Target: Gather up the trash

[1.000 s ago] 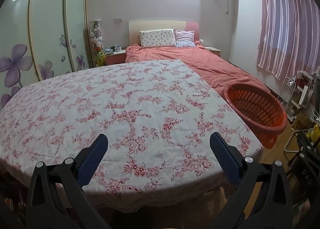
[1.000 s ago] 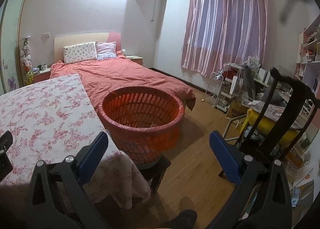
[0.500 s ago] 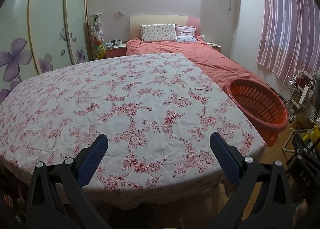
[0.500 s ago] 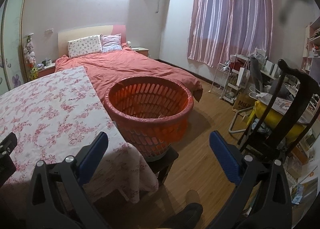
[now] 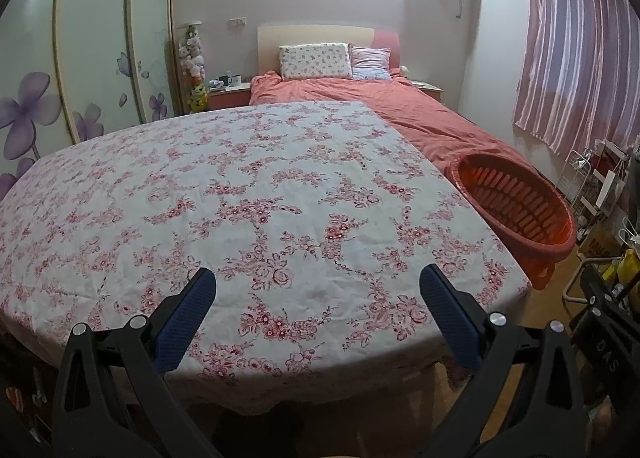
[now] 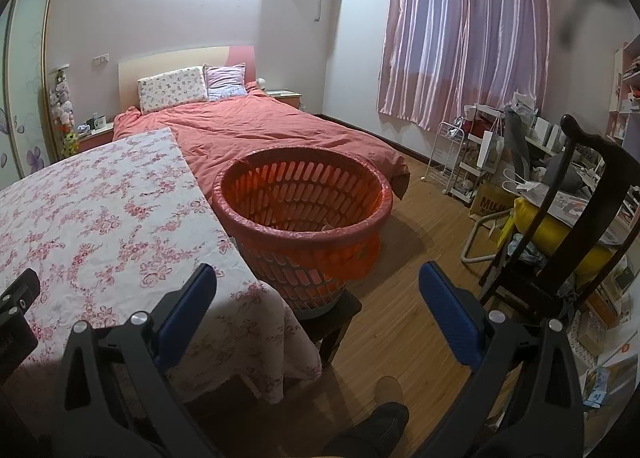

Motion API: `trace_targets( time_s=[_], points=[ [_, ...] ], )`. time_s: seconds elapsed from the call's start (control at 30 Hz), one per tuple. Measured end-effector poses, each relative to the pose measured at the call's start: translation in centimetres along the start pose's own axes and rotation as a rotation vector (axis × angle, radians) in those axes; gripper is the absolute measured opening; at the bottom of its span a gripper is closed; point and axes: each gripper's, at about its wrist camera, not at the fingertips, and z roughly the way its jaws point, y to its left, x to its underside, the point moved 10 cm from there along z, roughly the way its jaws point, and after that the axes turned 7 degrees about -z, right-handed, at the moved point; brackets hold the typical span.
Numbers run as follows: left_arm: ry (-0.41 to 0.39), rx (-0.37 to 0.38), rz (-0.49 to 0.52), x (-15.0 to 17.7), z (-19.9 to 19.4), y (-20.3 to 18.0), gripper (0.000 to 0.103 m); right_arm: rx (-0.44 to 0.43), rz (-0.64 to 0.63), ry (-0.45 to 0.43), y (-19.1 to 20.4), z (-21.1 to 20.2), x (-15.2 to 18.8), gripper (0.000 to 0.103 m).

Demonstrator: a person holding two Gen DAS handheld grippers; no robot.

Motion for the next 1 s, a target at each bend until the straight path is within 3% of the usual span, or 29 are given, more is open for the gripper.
trace_targets(
  time_s=[0.33, 1.0],
  points=[
    [0.001, 0.032, 0.004, -0.03, -0.16, -0.71, 0.101, 0.000, 0.003, -0.001, -0.10, -0.04, 0.01, 0.099],
    [-0.006, 0.019, -0.003, -0.20, -0.19, -0.25, 0.101, 0.000, 0.006, -0.002, -0.20, -0.09, -0.01, 0.099]
  ],
)
